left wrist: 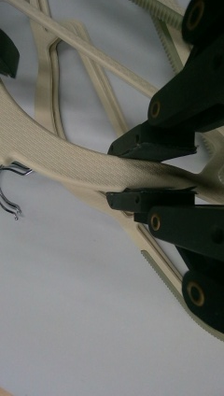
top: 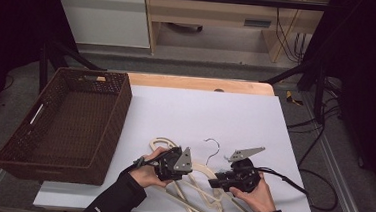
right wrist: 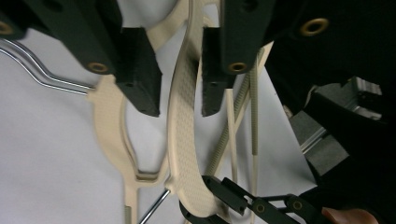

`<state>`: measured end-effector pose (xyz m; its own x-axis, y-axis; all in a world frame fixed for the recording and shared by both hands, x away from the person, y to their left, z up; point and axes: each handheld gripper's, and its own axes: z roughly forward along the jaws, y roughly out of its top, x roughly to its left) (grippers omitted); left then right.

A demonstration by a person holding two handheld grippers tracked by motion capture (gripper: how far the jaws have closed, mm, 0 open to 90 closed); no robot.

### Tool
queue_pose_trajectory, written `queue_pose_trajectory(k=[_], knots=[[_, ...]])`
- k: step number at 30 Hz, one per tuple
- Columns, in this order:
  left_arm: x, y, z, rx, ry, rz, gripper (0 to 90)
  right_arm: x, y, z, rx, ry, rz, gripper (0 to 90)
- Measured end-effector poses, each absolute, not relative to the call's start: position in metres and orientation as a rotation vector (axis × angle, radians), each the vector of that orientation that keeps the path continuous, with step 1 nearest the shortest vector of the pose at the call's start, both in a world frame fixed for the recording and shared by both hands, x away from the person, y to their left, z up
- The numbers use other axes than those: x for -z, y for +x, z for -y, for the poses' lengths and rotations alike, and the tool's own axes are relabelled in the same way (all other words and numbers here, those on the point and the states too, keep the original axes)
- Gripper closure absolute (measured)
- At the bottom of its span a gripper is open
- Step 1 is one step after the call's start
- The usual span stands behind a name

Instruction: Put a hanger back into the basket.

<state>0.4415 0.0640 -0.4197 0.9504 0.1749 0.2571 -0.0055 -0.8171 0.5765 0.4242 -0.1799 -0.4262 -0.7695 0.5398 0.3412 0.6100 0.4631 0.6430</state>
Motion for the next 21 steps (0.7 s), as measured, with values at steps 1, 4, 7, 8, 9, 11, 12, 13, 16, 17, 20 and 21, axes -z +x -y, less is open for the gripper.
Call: queue_pose_trajectory(k=[1, 4, 7, 8, 9, 11, 12, 13, 16, 17, 20, 21], knots=[[0.42, 0.441, -0.064, -0.398, 2.498, -0.123, 76.0, 0.426, 0.425, 0.18, 1.205, -1.02, 2.603, 74.5], [0.42, 0.44, -0.066, -0.391, 2.5, -0.125, 76.1, 0.426, 0.429, 0.18, 1.214, -0.993, 2.559, 79.6], [0.417, 0.438, -0.068, -0.378, 2.487, -0.142, 76.1, 0.425, 0.431, 0.181, 1.219, -0.998, 2.503, 82.0], [0.416, 0.437, -0.069, -0.371, 2.482, -0.15, 76.0, 0.425, 0.431, 0.181, 1.218, -1.0, 2.484, 82.7], [0.414, 0.437, -0.071, -0.362, 2.476, -0.153, 76.0, 0.424, 0.43, 0.182, 1.224, -0.997, 2.469, 83.4], [0.409, 0.436, -0.075, -0.334, 2.458, -0.165, 75.6, 0.421, 0.429, 0.183, 1.247, -0.969, 2.434, 84.9], [0.409, 0.436, -0.075, -0.334, 2.458, -0.165, 74.7, 0.42, 0.429, 0.183, 1.258, -0.951, 2.422, 85.8], [0.404, 0.435, -0.079, -0.288, 2.432, -0.181, 70.1, 0.417, 0.427, 0.184, 1.286, -0.926, 2.395, 86.5], [0.394, 0.434, -0.085, -0.239, 2.404, -0.174, 62.6, 0.411, 0.424, 0.186, 1.313, -0.883, 2.415, 86.7], [0.392, 0.434, -0.086, -0.225, 2.399, -0.172, 60.3, 0.409, 0.423, 0.186, 1.309, -0.867, 2.429, 86.7], [0.386, 0.434, -0.086, -0.182, 2.389, -0.152, 60.2, 0.404, 0.421, 0.184, 1.295, -0.806, 2.464, 86.7], [0.386, 0.434, -0.085, -0.161, 2.38, -0.151, 60.5, 0.403, 0.421, 0.182, 1.299, -0.776, 2.474, 86.7]])
